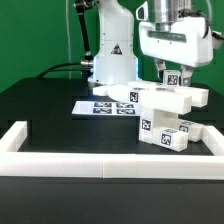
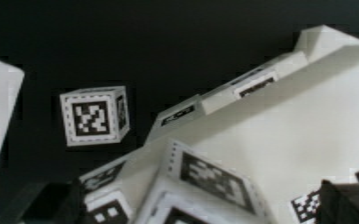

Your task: Assemble chair

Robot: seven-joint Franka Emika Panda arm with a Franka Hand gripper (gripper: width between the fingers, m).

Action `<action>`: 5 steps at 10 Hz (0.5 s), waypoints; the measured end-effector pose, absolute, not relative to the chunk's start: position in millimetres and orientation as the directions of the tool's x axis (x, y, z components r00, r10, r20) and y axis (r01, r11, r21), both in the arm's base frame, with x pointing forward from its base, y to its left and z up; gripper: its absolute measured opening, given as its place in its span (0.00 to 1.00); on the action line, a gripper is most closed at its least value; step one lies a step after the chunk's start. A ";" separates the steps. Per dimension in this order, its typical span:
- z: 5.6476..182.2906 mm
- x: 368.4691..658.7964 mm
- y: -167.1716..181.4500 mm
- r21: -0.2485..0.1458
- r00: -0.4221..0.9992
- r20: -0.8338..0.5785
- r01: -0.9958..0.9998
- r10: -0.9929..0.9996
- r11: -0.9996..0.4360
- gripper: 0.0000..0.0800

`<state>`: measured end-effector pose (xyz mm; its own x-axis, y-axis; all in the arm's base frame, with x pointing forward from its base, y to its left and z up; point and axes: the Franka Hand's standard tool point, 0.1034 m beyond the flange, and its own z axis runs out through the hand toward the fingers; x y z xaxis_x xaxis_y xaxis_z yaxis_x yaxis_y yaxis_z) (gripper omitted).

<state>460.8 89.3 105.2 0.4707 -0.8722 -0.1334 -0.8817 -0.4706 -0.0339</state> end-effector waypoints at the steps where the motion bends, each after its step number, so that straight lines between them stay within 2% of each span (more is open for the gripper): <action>1: 105.2 460.7 89.2 -0.041 0.520 -0.131 -0.853 -0.844 -0.520 0.81; 3: 105.2 459.6 90.9 -0.051 0.675 -0.117 -0.737 -0.729 -0.674 0.81; 5: 105.2 459.4 92.0 -0.077 0.826 -0.102 -0.562 -0.554 -0.824 0.81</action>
Offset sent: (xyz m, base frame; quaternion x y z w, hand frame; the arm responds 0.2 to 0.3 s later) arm -0.0026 0.0018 0.0024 0.0008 0.0033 -0.2531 0.9674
